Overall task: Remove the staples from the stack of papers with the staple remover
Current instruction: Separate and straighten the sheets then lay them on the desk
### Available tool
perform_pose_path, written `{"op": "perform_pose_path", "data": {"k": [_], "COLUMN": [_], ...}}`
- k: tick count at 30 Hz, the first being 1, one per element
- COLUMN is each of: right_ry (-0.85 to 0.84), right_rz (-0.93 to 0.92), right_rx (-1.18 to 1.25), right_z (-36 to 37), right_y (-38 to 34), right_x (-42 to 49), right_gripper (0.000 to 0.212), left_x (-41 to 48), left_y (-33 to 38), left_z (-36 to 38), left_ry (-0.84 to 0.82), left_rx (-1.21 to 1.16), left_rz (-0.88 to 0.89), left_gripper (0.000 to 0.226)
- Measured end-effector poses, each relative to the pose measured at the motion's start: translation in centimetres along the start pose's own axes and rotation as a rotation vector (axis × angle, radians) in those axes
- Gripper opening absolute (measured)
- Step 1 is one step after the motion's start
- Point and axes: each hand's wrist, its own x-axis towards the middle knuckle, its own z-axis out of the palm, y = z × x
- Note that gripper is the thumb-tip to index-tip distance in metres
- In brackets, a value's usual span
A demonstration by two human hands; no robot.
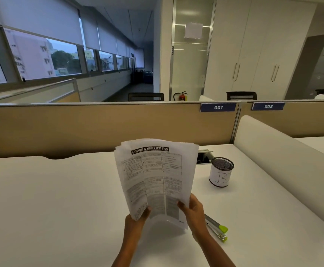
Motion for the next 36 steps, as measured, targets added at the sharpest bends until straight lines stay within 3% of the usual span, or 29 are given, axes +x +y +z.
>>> {"op": "perform_pose_path", "data": {"k": [3,6,11,13,15,19,23,27,32,36], "right_ry": [0.069,-0.005,-0.091,-0.122,-0.131,-0.102,-0.089,-0.084,0.009,0.014], "right_rz": [-0.021,-0.065,-0.177,-0.233,-0.274,-0.276,-0.341,-0.394,-0.350,-0.291], "right_rx": [-0.038,-0.050,-0.040,-0.027,-0.033,-0.077,-0.208,-0.154,-0.011,0.071], "right_z": [-0.6,-1.3,-1.9,-1.6,-1.1,-0.5,0.1,0.2,0.2,-0.1], "right_y": [-0.3,-1.2,-4.2,-5.6,-6.8,-9.0,-10.7,-11.5,-11.6,-11.7], "right_x": [0.4,0.7,1.8,2.1,2.3,2.6,3.0,3.2,2.9,3.1], "right_gripper": [0.025,0.022,0.041,0.037,0.034,0.029,0.043,0.018,0.033,0.028], "left_x": [-0.1,-0.1,0.0,0.3,0.6,0.8,0.3,0.1,0.0,0.0], "left_y": [0.7,2.7,8.7,10.4,11.4,11.8,11.9,12.6,14.0,14.7], "left_z": [-0.6,-1.6,-3.1,-3.2,-3.0,-2.8,-2.4,-2.1,-2.7,-3.1], "left_ry": [0.050,0.065,0.062,0.046,0.022,0.029,0.030,0.039,-0.045,-0.065], "left_rx": [-0.011,-0.052,-0.057,-0.062,-0.105,-0.124,-0.130,-0.073,0.075,0.121], "left_rz": [0.067,0.205,0.413,0.455,0.465,0.458,0.496,0.534,0.713,0.810], "left_gripper": [0.017,0.012,0.069,0.054,0.013,0.015,0.021,0.012,0.079,0.082]}}
